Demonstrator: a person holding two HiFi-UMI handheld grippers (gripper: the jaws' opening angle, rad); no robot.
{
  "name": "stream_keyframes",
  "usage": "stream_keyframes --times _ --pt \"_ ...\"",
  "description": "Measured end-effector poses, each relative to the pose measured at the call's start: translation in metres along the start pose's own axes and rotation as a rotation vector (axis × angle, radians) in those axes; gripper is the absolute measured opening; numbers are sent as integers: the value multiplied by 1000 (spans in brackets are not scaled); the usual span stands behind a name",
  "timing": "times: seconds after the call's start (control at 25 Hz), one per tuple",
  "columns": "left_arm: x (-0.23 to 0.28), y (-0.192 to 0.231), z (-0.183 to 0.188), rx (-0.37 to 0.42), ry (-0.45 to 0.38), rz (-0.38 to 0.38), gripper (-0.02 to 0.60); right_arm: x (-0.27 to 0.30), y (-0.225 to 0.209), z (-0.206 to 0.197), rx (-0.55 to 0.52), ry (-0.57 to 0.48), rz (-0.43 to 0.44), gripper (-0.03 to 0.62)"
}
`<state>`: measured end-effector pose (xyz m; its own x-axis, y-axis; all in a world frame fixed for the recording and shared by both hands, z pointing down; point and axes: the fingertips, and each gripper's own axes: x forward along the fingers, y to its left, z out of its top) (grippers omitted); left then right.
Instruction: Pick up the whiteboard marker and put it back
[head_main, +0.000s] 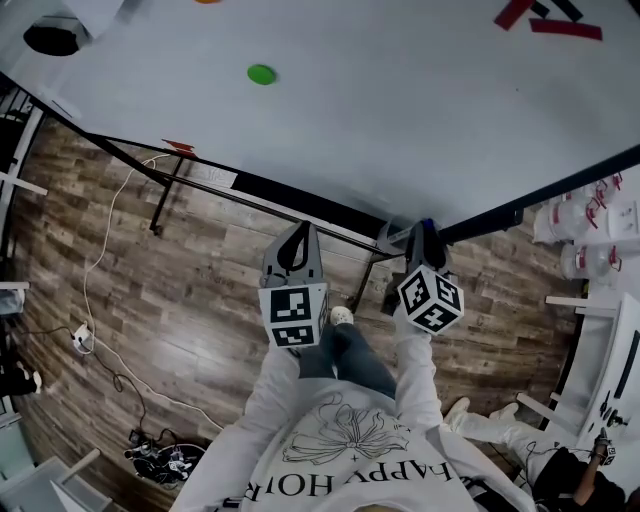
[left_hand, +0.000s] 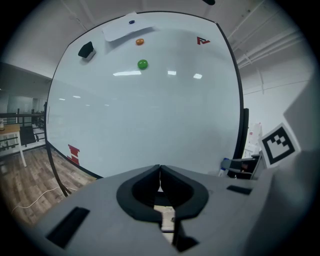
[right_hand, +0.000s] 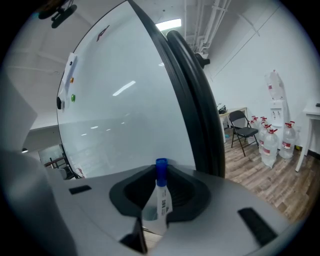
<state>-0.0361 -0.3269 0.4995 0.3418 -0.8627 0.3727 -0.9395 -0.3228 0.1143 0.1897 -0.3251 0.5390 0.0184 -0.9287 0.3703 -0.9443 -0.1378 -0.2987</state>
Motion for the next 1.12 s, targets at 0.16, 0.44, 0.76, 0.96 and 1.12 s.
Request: stream_keyframes --times 0.16,0.44,0.76,0.96,1.12 --pt "-3 1 5 -1 -12 8 6 -6 8 12 -36 -19 29 64" --pt "-11 1 23 1 -48 15 6 -25 37 48 -259 -85 70 63" --pt "-22 7 45 -3 -98 35 6 -41 81 88 -323 -161 159 63" --pt "-33 21 54 -5 -123 63 6 -39 107 90 -352 -165 209 64" --pt "-42 37 58 -8 -137 98 6 -34 128 87 -379 -157 245 64"
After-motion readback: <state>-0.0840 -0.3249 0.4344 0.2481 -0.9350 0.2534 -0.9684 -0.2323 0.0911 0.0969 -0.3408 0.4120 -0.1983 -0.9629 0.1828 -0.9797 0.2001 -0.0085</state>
